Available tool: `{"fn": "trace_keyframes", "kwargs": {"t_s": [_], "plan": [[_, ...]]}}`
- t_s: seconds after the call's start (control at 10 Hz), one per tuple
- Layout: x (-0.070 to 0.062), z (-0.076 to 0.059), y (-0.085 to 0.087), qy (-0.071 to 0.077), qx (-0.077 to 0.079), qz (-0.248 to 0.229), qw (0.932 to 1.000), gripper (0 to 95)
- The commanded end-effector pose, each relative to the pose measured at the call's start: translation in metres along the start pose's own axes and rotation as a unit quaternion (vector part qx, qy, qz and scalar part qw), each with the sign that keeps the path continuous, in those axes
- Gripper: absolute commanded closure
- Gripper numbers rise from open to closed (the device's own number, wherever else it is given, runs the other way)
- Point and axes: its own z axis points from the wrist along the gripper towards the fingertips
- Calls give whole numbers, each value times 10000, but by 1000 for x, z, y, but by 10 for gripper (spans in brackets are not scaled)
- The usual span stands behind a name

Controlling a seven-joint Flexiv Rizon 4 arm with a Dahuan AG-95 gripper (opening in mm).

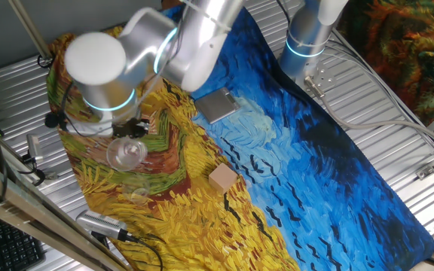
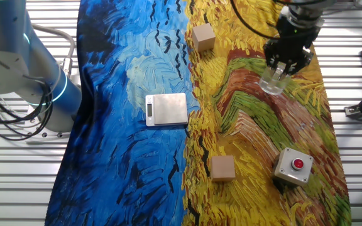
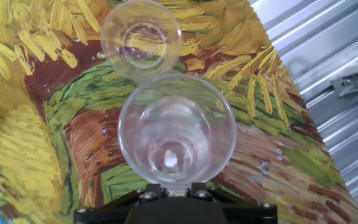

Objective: Pour the water from one cup into another empty cup

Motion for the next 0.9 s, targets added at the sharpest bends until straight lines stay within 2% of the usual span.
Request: {"fn": "trace_keyframes", "kwargs": {"t_s": [0.1, 0.2, 0.3, 0.4, 0.9], "plan": [[4, 1, -4, -128, 26, -28, 9999, 950], [6, 2, -5, -187, 16, -24, 9998, 950], [10, 3, -8, -328, 32, -20, 9995, 950], [11, 3, -9, -403, -8, 28, 9992, 950], [13, 5, -11, -870, -9, 131, 9961, 950]]}}
